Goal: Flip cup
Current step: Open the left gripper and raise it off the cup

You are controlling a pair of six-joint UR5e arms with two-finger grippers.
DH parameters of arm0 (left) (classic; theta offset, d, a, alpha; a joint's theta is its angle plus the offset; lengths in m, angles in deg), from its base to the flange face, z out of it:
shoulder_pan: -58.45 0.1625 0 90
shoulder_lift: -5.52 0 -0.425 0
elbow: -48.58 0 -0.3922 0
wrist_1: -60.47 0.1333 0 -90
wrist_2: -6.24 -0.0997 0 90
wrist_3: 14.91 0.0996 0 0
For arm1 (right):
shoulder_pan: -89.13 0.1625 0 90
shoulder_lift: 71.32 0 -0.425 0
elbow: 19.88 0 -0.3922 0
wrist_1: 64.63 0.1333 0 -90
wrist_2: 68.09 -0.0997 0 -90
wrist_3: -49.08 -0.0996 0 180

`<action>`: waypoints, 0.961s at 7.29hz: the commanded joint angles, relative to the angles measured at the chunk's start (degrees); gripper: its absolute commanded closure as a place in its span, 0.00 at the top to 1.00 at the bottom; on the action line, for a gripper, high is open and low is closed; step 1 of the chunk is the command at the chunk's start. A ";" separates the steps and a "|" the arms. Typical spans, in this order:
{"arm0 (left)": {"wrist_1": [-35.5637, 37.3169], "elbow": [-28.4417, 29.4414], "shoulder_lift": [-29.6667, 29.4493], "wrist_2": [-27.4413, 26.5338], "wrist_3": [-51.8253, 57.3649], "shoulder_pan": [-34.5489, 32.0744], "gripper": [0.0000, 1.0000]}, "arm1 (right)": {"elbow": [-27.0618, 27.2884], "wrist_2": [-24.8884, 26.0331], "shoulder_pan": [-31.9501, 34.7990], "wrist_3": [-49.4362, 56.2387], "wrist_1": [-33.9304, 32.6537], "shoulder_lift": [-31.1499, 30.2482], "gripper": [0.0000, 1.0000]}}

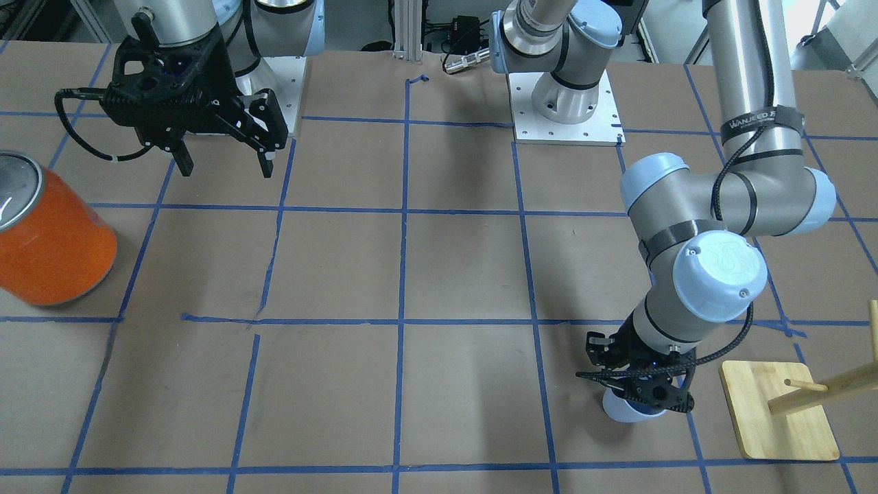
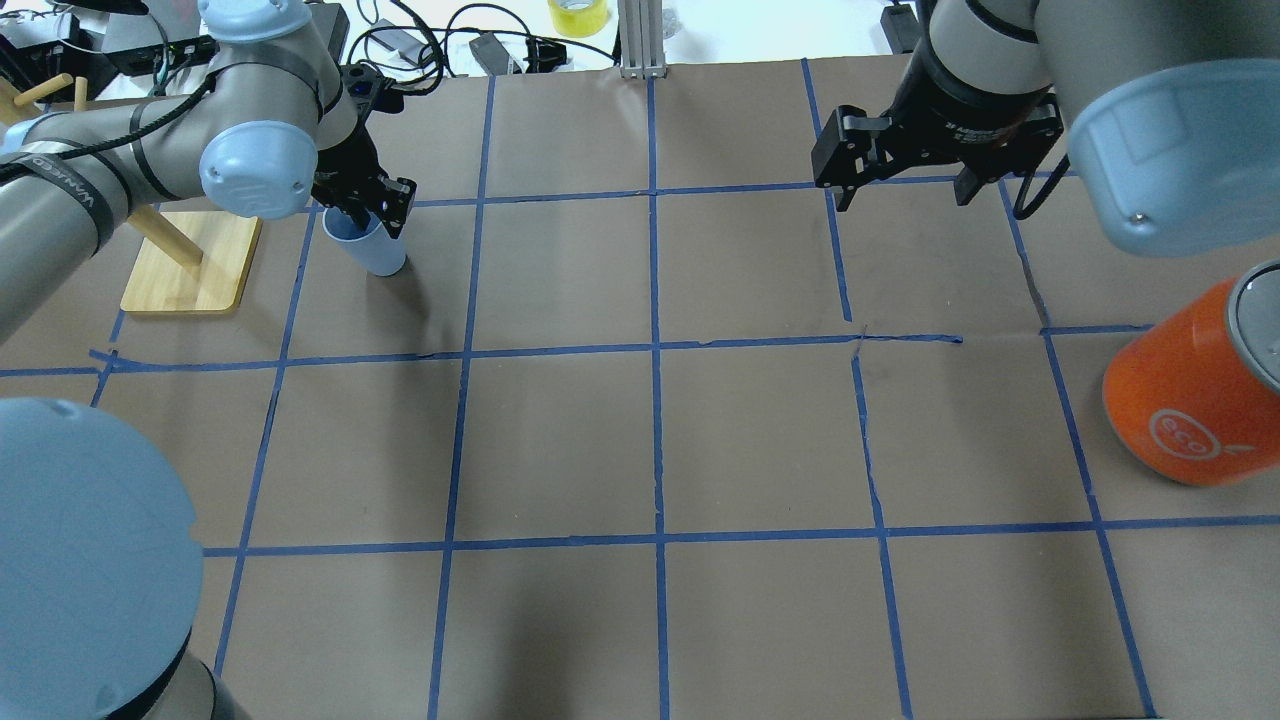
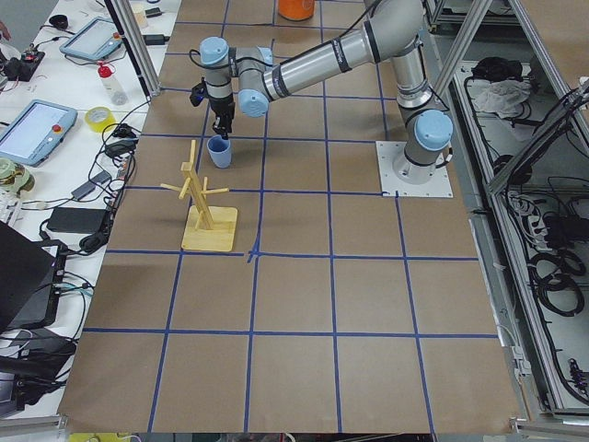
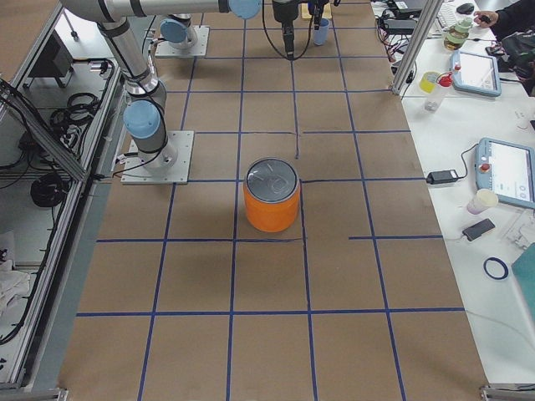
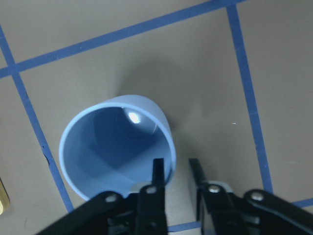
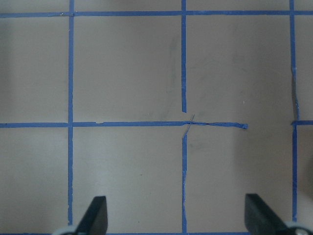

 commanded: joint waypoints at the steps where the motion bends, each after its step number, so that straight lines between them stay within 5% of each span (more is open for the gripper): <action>1: -1.11 0.46 3.51 -0.46 -0.30 -0.70 0.92 | 0.00 0.00 0.00 0.07 -0.02 0.00 1.00; 7: -22.03 1.87 22.93 -0.38 -13.31 -7.39 1.00 | 0.00 0.00 0.00 0.16 -0.02 0.00 1.00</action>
